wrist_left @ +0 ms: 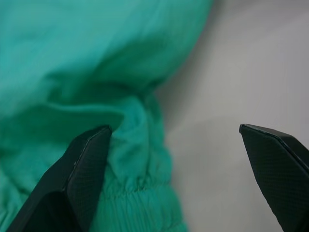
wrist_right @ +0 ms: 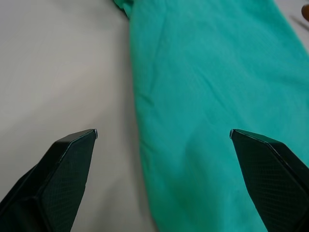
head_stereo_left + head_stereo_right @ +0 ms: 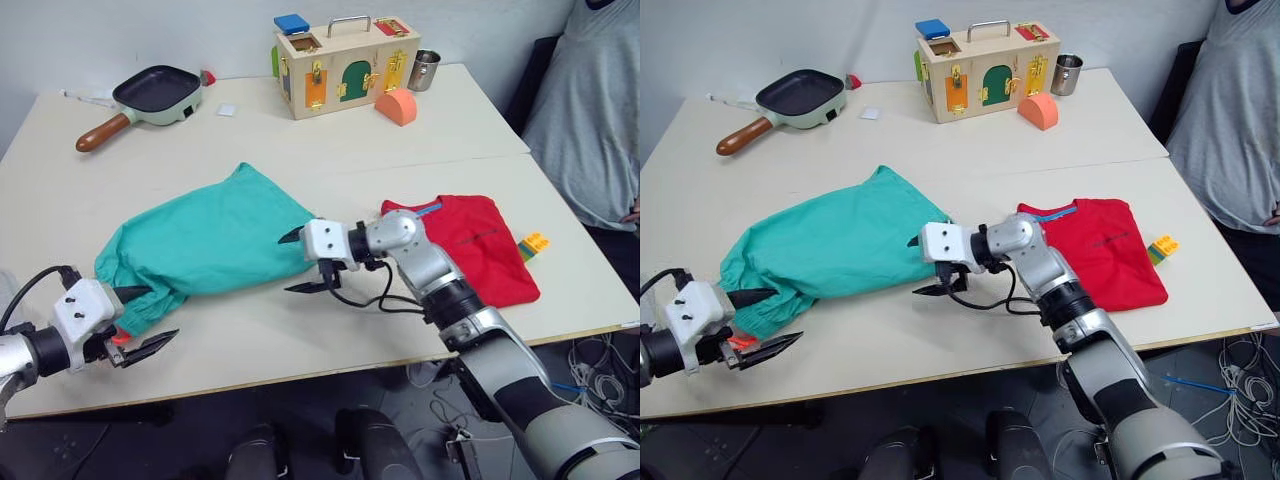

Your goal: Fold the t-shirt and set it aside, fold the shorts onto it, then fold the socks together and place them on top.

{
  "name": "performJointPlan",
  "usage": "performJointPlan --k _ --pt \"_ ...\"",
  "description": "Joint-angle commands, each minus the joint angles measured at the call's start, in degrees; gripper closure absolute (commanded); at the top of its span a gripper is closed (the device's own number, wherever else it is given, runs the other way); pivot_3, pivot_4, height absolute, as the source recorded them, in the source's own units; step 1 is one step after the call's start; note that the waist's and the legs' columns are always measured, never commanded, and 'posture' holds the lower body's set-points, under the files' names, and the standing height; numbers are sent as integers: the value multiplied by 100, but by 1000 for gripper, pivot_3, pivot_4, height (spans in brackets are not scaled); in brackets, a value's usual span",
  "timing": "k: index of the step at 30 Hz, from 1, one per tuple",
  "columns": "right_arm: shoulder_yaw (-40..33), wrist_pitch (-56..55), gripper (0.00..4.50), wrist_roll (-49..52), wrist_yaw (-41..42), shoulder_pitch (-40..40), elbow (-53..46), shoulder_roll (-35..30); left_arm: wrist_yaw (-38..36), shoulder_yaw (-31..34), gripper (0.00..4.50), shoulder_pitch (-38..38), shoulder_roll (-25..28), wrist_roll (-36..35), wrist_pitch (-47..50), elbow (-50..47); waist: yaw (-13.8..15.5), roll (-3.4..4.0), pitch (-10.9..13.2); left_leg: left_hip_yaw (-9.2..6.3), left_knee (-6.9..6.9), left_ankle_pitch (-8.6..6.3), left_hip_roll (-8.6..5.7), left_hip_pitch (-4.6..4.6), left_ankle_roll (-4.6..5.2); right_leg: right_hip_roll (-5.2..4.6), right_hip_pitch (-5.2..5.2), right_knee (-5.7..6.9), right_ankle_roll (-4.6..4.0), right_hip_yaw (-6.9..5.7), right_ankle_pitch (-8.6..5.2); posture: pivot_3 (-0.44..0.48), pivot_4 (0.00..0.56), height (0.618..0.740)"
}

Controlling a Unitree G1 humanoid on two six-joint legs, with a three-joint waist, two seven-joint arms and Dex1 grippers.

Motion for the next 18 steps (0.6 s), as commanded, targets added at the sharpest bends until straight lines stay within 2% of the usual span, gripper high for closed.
performJointPlan --k 1,6,10,11,14,18 --pt "112 -359 0 -426 -612 -311 552 71 395 139 29 -95 16 437 -139 342 3 0 0 0 2 -1 0 -1 2 0 1 -2 0 0 0 0 150 740" --pt "216 -721 0 -829 -1230 -635 1357 184 623 4 29 -346 2 725 -323 972 6 -2 -1 2 5 -5 -2 -5 9 -3 2 -9 0 0 0 0 150 740" --pt "221 -902 872 -902 -1274 -747 1800 148 533 -268 0 -529 -20 786 -385 1377 12 -2 -2 5 5 -4 -2 -2 9 -3 3 -4 0 1 0 0 150 740" --pt "205 -918 1267 -882 -1209 -743 1850 118 484 -339 410 -586 -27 778 -408 1483 17 -2 -2 4 5 -4 -2 2 9 -3 7 -3 1 1 0 0 150 740" --pt "172 -901 2329 -803 -934 -661 1783 -10 272 -537 1236 -736 10 757 -517 1775 36 2 -4 4 7 0 -3 5 10 -6 9 5 0 1 0 0 150 740" --pt "70 -467 3710 -412 -199 -279 829 -244 -152 -737 2465 -956 62 653 -793 2064 69 7 -7 1 8 4 -8 10 12 -13 10 21 1 0 0 0 150 740"
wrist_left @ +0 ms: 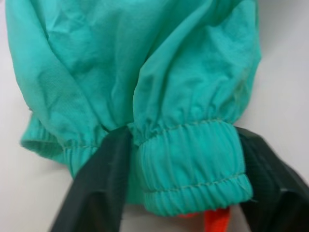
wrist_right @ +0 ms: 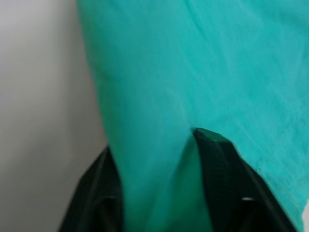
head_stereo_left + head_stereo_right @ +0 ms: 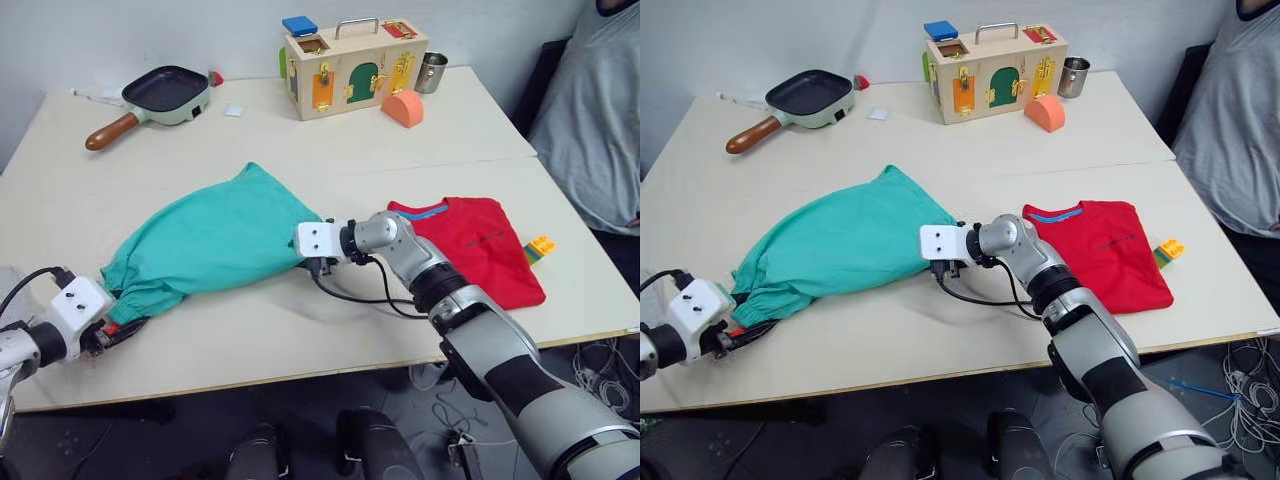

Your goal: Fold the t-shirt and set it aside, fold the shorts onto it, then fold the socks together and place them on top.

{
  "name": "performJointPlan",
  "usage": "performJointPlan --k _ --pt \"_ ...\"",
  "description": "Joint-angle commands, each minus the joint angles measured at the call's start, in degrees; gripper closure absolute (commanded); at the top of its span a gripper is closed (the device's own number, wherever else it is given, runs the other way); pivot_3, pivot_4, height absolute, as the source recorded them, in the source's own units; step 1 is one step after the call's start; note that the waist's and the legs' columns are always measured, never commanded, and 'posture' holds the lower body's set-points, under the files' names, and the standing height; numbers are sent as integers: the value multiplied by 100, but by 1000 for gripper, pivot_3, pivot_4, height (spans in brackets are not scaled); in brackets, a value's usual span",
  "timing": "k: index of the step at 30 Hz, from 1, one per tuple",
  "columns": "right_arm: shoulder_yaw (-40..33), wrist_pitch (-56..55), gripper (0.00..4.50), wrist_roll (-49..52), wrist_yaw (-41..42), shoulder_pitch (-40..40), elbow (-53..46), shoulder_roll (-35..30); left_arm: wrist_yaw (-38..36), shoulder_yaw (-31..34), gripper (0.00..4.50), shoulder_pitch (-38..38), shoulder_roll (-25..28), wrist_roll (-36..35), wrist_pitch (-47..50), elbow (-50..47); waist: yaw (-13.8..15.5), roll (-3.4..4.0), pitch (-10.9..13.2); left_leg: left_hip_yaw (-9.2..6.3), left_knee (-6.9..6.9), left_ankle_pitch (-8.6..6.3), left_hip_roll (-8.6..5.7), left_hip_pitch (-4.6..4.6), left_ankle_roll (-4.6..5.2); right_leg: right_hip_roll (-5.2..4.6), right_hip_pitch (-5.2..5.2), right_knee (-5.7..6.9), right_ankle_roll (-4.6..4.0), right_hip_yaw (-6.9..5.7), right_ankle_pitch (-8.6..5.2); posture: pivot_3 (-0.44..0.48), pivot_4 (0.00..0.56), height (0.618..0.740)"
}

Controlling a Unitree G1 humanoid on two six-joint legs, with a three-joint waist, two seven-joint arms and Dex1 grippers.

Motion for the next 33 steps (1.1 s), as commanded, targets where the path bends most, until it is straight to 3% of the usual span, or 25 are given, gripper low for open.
performJointPlan --k 1,2,5,7,13,20,25,30,33 --pt "-119 425 4135 322 646 377 -932 -295 -452 -277 2813 -66 68 -48 -201 369 13 2 -1 0 0 0 0 1 0 -1 0 2 0 0 0 0 150 740" --pt "-130 586 4480 404 806 538 -1256 -424 -621 -334 3114 -123 75 -95 -341 428 14 6 -3 0 -2 0 0 0 0 0 0 1 0 0 0 0 150 740" --pt "-202 1115 4500 657 1286 1042 -2325 -945 -1054 -510 3947 -263 148 -147 -671 587 73 14 -6 0 -2 -3 -1 0 2 -1 0 -1 0 -1 0 0 150 740" --pt "-276 1510 4500 864 1566 1348 -3005 -1302 -1374 -585 4258 -353 157 -250 -885 660 112 15 -6 1 0 -6 -4 -1 7 -2 0 -7 1 -1 0 0 150 740" --pt "-732 2664 4500 1511 2058 2369 -4950 -2472 -2342 -754 4262 -504 83 -802 -1480 515 133 15 -6 1 1 -12 -8 -8 16 -4 3 -28 6 -4 3 0 150 740" --pt "-1097 4045 4500 2404 2233 3445 -6876 -3365 -2946 -845 4263 -173 151 -1152 -1447 24 107 14 -5 1 -3 -12 -2 -8 12 3 2 -34 6 -6 3 0 150 740" --pt "-998 4497 4500 2670 1732 3809 -7354 -3127 -2934 -694 4273 -378 266 -1030 -1553 562 126 12 -5 -4 -1 -11 3 -7 10 7 3 -34 6 -10 3 0 150 740" --pt "-1057 4498 4500 2932 1426 3992 -7156 -2769 -2941 -563 4273 -639 524 -1122 -1247 873 135 7 -6 -6 0 -8 3 -9 10 6 2 -33 5 -15 3 0 150 740" --pt "-1143 4579 3576 3358 1923 4010 -7235 -3074 -2985 -380 3299 -508 782 -1396 -459 634 133 7 -6 -5 0 -12 0 -14 15 4 2 -36 5 -15 3 0 150 740"
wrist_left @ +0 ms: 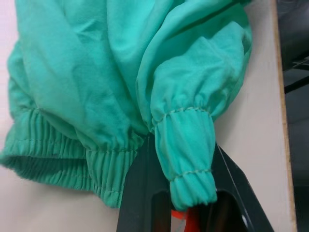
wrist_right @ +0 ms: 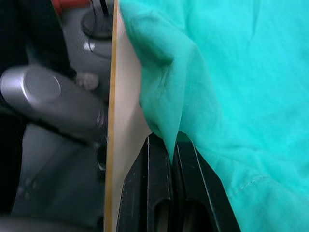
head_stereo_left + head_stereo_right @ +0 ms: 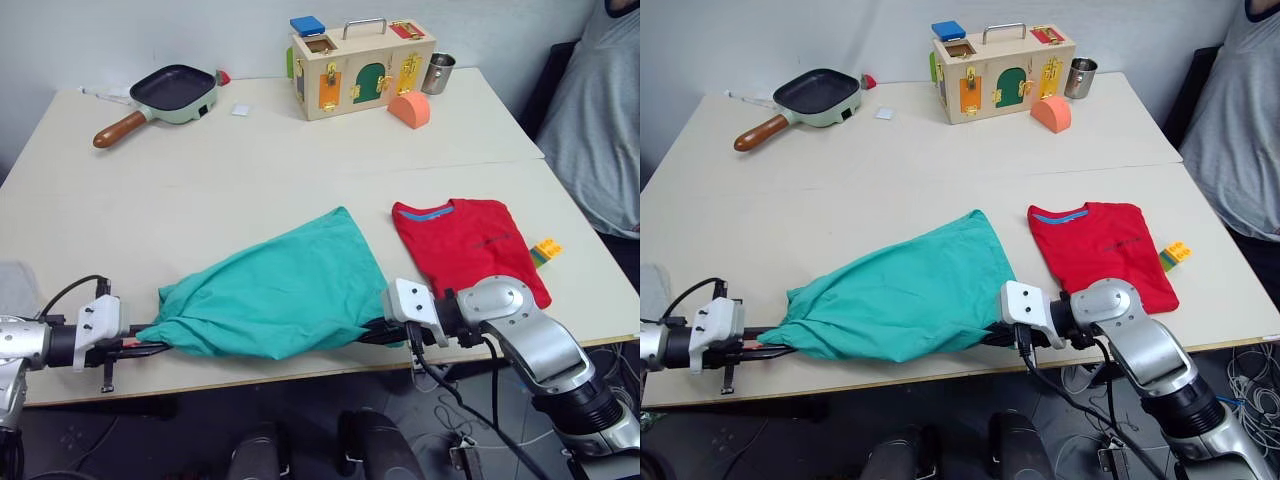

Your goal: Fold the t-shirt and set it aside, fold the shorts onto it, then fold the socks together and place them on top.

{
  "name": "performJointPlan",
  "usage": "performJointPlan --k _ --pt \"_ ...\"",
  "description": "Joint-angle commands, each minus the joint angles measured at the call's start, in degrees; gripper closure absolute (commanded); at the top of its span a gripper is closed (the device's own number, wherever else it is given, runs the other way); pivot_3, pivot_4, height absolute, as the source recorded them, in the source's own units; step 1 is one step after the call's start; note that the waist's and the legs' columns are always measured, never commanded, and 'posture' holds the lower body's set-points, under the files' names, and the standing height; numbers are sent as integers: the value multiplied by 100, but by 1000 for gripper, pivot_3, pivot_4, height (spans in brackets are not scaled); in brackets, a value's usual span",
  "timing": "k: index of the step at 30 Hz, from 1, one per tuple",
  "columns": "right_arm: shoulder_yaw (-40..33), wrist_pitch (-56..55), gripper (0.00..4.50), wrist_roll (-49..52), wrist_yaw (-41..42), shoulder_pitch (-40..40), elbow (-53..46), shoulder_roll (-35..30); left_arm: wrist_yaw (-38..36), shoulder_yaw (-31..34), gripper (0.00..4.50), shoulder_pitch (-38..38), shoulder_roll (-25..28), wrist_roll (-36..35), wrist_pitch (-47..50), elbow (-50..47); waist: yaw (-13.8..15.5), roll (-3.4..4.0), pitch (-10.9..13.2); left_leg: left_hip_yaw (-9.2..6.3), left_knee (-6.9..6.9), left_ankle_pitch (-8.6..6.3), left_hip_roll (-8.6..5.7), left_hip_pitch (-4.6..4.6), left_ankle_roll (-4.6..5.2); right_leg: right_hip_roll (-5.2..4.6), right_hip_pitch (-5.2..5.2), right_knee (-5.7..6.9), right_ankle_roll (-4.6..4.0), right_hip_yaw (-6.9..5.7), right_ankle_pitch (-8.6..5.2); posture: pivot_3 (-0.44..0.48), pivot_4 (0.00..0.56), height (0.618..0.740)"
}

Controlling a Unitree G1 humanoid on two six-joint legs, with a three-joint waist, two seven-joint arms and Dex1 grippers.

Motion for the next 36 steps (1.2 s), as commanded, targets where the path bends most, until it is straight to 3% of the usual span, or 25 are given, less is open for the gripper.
performJointPlan --k 1,6,10,15,22,25,30,33,36 --pt "-317 103 3209 767 691 43 -224 -373 -159 414 2961 253 370 -396 863 -345 -7 -3 2 0 2 -2 0 -1 3 0 0 -1 0 0 0 0 150 740" --pt "-788 1545 1431 2390 1356 -372 -192 -927 -381 1377 1334 1125 1040 -1628 3623 -1585 -22 -21 12 -3 4 -4 1 -4 7 0 4 -9 0 0 0 0 150 740" --pt "-884 1460 23 2325 678 -1061 504 -309 144 1876 77 1103 829 -1891 4321 -1711 -25 -21 12 -5 3 1 3 8 -2 1 9 -5 0 3 0 0 150 740" --pt "-240 647 0 1014 -23 -2139 1779 333 1511 1292 12 76 169 -893 3397 -1218 14 -16 14 -9 0 20 1 4 -16 1 0 10 -5 -1 1 0 150 740" --pt "575 -722 0 -669 -908 -3773 4237 1479 1695 274 12 -667 -166 -319 2926 -925 -42 -20 12 11 8 18 -1 -15 -11 1 -20 14 -5 8 3 0 150 740" --pt "762 -1254 0 -1055 -835 -4285 5336 1915 1615 -21 601 -877 -165 -183 2856 -786 -64 -21 11 16 4 17 -1 -17 -10 5 -24 11 -5 10 3 0 150 740" --pt "767 -2060 0 -1455 -807 -4939 6999 2556 1362 -372 2302 -1093 -160 -6 2640 -474 -66 -21 11 17 9 17 -1 -17 -10 5 -22 14 -5 12 3 0 150 740" --pt "774 -2325 598 -1655 -675 -5137 7629 2785 1231 -470 3194 -1269 -273 -53 2535 -378 -66 -21 11 16 17 17 0 -16 -8 5 -21 21 -5 13 3 0 150 740" --pt "732 -2445 1657 -1763 -428 -5222 7944 2892 1209 -510 4143 -1445 -326 -53 2488 -297 -61 -21 11 16 21 17 0 -16 -8 5 -21 53 -5 14 3 0 150 740"
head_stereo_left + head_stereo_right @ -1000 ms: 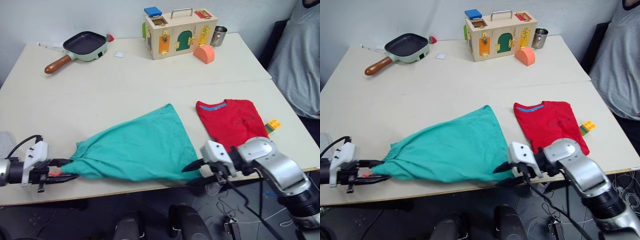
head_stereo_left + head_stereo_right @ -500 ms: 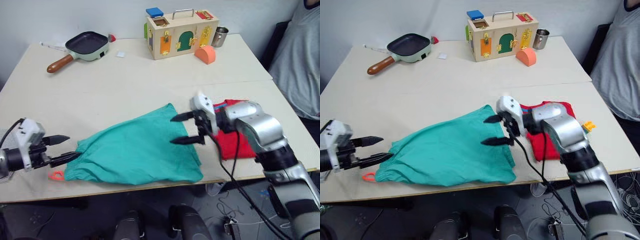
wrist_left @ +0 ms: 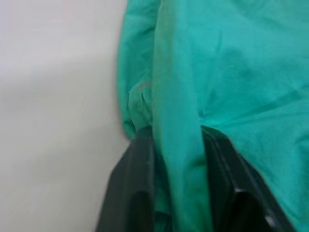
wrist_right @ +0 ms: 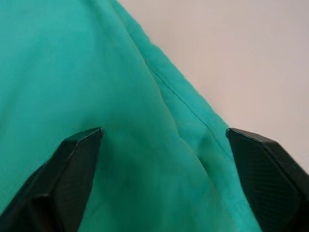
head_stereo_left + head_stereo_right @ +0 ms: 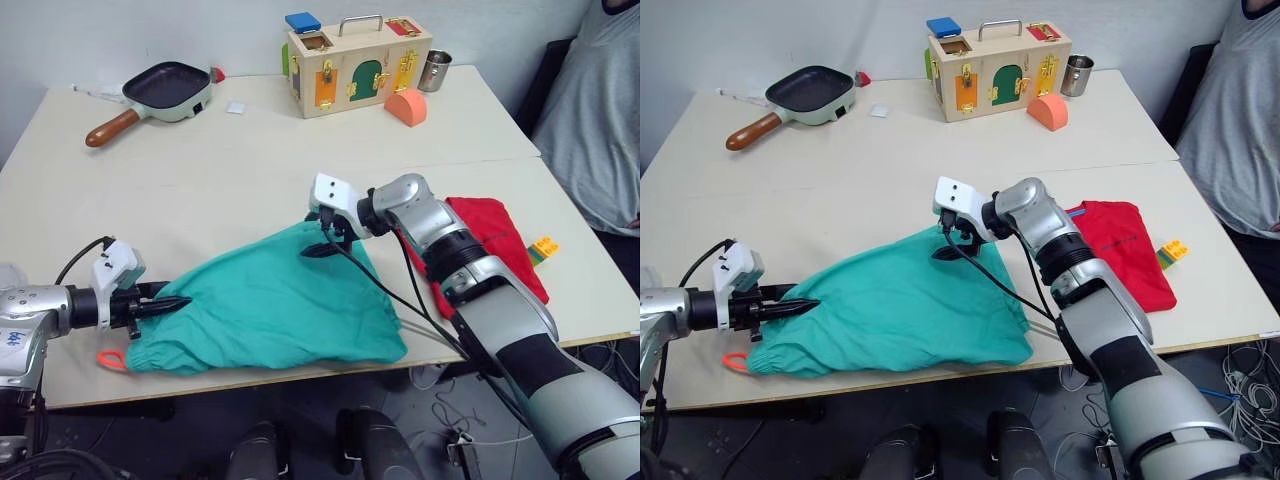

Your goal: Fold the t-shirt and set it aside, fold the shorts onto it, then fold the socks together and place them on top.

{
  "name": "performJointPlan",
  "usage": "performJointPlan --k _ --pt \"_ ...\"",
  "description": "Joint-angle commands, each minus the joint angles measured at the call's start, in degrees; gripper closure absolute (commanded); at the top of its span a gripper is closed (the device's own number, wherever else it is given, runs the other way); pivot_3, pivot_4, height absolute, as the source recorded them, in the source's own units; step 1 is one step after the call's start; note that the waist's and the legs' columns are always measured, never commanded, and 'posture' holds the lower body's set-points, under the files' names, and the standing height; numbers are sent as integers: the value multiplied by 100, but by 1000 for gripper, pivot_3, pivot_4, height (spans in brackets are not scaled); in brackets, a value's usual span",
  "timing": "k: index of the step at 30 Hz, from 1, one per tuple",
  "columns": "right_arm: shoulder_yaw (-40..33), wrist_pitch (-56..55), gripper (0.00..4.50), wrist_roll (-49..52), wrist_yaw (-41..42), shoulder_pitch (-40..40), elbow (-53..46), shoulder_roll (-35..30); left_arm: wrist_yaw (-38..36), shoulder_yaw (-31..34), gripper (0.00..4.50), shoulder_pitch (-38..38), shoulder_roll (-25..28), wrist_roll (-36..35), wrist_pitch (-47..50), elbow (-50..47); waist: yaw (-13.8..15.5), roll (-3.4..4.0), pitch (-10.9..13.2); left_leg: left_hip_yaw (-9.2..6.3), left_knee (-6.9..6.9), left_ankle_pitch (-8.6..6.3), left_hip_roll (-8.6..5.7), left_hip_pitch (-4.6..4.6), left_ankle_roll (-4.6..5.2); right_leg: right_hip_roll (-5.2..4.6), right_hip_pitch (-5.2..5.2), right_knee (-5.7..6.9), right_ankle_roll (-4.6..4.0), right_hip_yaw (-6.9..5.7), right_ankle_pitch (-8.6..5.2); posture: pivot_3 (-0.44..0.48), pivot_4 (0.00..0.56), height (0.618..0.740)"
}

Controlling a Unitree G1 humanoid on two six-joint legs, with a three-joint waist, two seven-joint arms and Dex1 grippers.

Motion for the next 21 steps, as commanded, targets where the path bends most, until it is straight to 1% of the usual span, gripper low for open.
performJointPlan --k 1,2,5,8,11,14,16,18,21 --pt "-144 -234 1985 -91 242 -219 269 62 -75 12 4439 -166 -28 -4 -101 52 2 0 0 0 2 0 0 0 0 0 0 3 0 0 0 0 150 740" --pt "-169 -293 2333 -113 282 -244 313 63 -81 33 4500 -211 -35 -12 -136 71 2 0 0 0 3 0 0 -1 0 -1 0 4 0 0 0 0 150 740" --pt "-244 -531 3390 -189 300 -335 389 -6 -61 138 4500 -323 -55 -69 -235 77 5 0 0 -1 6 0 0 -1 1 -1 0 6 0 1 0 0 150 740" --pt "-277 -669 4427 -270 467 -494 355 -214 -101 397 4500 -485 -190 -438 -215 -113 5 1 1 -1 8 0 0 0 0 -1 -1 10 0 1 0 0 150 740" --pt "-361 -705 4470 -322 530 -681 450 -304 -84 650 4500 -644 -331 -852 73 -251 6 1 1 -3 10 0 1 -1 0 -1 0 11 0 0 0 0 150 740" --pt "-423 -789 4470 -434 305 -885 671 -295 16 605 4500 -692 -311 -723 64 -171 -24 1 1 -3 9 0 2 0 -1 0 0 12 0 0 0 0 150 740" --pt "-419 -951 4470 -598 -102 -977 901 -199 217 492 4500 -769 -397 -521 -23 29 -57 1 1 -3 6 1 2 2 -2 0 0 14 0 1 0 0 150 740" --pt "-508 -1148 4470 -683 -708 -1000 1114 -27 485 385 4500 -893 -569 -375 -52 219 -91 1 1 -3 7 2 2 2 -3 0 0 16 0 1 0 0 150 740" --pt "-549 -1428 4470 -857 -1412 -976 1333 144 775 322 4500 -1079 -828 -322 75 431 -113 0 1 -3 10 2 2 0 -3 0 -1 18 0 0 0 0 150 740"
